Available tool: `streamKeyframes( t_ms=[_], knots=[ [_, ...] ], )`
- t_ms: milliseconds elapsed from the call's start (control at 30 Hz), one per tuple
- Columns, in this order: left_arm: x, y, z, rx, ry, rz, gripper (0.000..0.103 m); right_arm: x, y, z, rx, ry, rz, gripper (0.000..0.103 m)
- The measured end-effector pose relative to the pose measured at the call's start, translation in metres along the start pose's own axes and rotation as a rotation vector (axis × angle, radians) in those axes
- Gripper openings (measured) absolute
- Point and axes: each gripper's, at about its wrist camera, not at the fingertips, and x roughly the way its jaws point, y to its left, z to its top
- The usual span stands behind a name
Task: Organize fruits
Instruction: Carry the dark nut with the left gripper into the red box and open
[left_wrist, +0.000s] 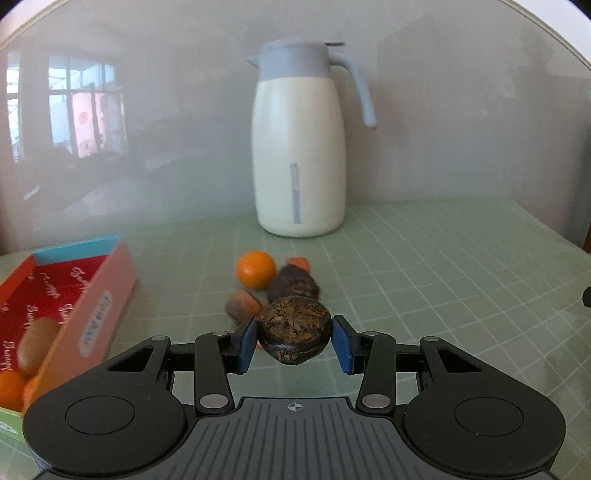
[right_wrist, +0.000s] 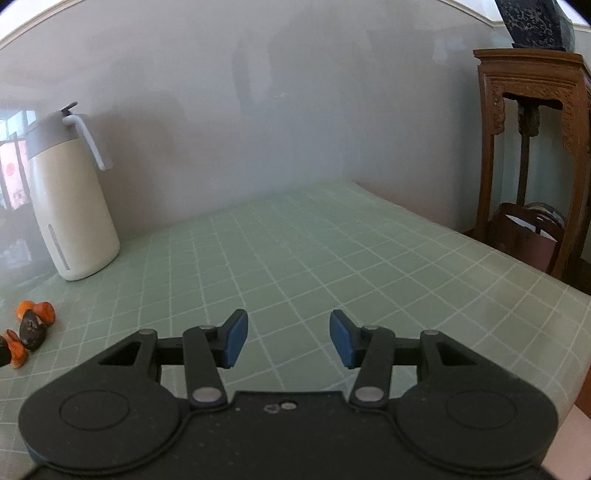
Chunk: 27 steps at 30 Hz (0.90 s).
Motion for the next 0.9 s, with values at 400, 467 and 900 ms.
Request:
streamKeyframes(
  t_ms=[400,467,900],
  knots=[
    [-0.027,0.073,0.007,-0.065,-0.076,0.115,0.044,-0.001,0.034,-0.002,-0.034,0.0,0.063,0.049],
    [-0.029,0.088,0.007,-0.072,-0.079,0.141,0.044,-0.001,0.04,-0.002,-0.041,0.0,0.071,0.049],
    [-0.04,0.169,-0.007,-0.142,-0.049,0.285,0.044,0.0,0.069,-0.004,-0.076,0.01,0.108,0.049]
  ],
)
